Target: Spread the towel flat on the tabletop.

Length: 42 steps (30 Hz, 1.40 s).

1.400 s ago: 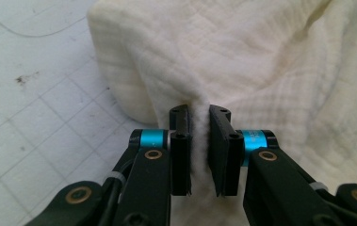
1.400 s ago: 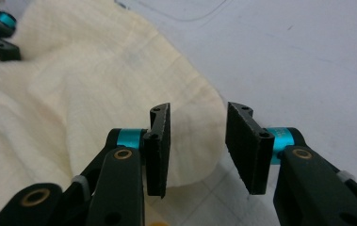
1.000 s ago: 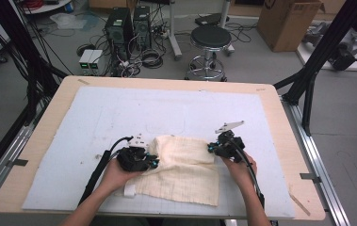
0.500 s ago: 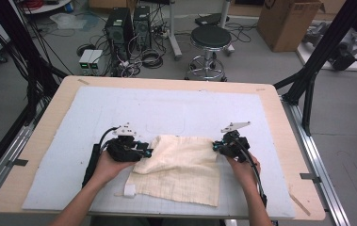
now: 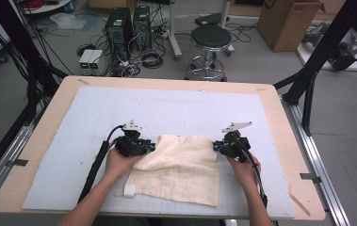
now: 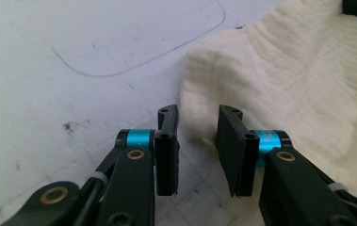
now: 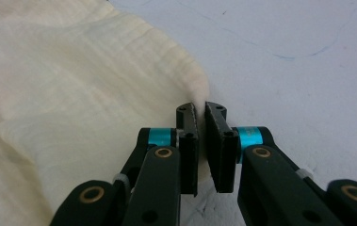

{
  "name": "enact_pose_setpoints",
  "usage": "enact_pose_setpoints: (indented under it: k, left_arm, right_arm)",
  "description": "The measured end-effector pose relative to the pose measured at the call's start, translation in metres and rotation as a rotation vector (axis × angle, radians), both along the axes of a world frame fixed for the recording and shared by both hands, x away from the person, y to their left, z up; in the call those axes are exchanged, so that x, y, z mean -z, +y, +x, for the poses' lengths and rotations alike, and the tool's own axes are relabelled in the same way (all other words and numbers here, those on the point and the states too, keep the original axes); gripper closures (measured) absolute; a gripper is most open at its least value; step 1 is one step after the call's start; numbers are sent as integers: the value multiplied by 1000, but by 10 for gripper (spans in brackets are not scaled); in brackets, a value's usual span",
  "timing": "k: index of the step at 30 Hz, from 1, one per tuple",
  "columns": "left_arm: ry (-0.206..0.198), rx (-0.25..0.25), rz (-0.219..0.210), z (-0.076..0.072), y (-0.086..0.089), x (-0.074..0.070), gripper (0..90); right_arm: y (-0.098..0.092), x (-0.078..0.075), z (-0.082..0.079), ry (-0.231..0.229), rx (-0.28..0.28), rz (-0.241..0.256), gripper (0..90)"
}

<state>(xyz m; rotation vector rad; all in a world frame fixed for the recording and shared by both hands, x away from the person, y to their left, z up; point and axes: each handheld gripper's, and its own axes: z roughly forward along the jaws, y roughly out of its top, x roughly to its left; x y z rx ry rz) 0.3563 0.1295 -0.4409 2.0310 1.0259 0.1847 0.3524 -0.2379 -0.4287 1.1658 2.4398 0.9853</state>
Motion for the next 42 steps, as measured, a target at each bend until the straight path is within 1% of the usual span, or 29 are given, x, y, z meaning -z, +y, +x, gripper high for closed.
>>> enact_pose_setpoints:
  k: [1,3,4,5,6,7,9,11,12,14,16,21,23,24,25,27,28,29,30,31,32,33,34,35,36,37,38,40,42]
  left_arm:
    - [-4,-7,8,0,-2,1,698]
    - [-27,-16,36,-1,-3,1,762]
    - [-33,-16,43,-1,-3,1,802]
    - [-32,-17,40,-1,-2,1,858]
    - [-30,-12,45,-1,-1,0,872]
    - [-41,-11,56,-1,0,-1,886]
    - [-63,-33,59,-1,4,-4,891]
    - [-85,-59,50,0,10,-8,893]
    - [-102,-76,45,1,14,-12,893]
    - [-118,-107,37,3,20,-16,894]
    - [-133,-120,60,7,28,-22,894]
    - [-156,-171,56,25,41,-36,895]
    - [-165,-195,57,33,45,-42,895]
    - [-173,-207,48,38,47,-45,896]
    - [-170,-215,48,45,50,-47,896]
    - [-186,-256,47,60,51,-51,896]
    - [-192,-279,53,70,51,-53,898]
    - [-210,-293,73,77,50,-54,896]
    - [-218,-314,77,83,50,-55,837]
    - [-206,-327,67,86,50,-54,711]
    - [-194,-318,38,86,51,-53,691]
    - [-188,-298,41,86,52,-52,690]
    - [-181,-267,48,83,52,-49,688]
    - [-185,-252,46,81,52,-48,682]
    - [-185,-249,40,78,53,-46,678]
    - [-183,-244,26,75,54,-45,677]
    - [-185,-234,14,72,54,-44,671]
    - [-185,-208,5,63,55,-43,655]
    - [-195,-179,-4,53,55,-44,638]
  right_arm:
    - [0,0,0,0,-6,-1,841]
    - [2,1,1,3,-4,-2,841]
    - [2,2,1,3,-11,-4,841]
    - [3,3,2,1,-15,-1,841]
    - [4,3,2,8,-14,3,842]
    - [4,4,3,11,-15,5,843]
    - [5,5,4,16,-19,16,844]
    - [7,3,6,2,-25,29,846]
    - [8,0,6,-13,-26,31,846]
    - [10,-5,7,-39,-31,36,847]
    - [11,-10,9,-51,-23,38,848]
    - [19,-25,18,-79,-33,34,849]
    - [23,-32,24,-94,-32,32,850]
    - [24,-34,27,-104,-38,30,851]
    - [26,-36,31,-109,-35,32,851]
    - [29,-41,42,-138,-14,8,852]
    - [29,-44,51,-161,8,3,847]
    - [29,-47,60,-166,48,12,785]
    - [29,-50,68,-201,94,4,686]
    - [28,-51,74,-200,110,11,661]
    - [27,-51,77,-174,118,30,625]
    - [26,-50,78,-175,114,31,625]
    - [26,-49,76,-155,109,33,617]
    - [24,-46,75,-134,85,25,599]
    - [24,-44,74,-123,80,22,591]
    - [23,-43,72,-114,69,18,588]
    - [21,-41,69,-113,63,27,584]
    - [19,-40,61,-108,60,52,574]
    - [18,-42,53,-86,37,51,536]
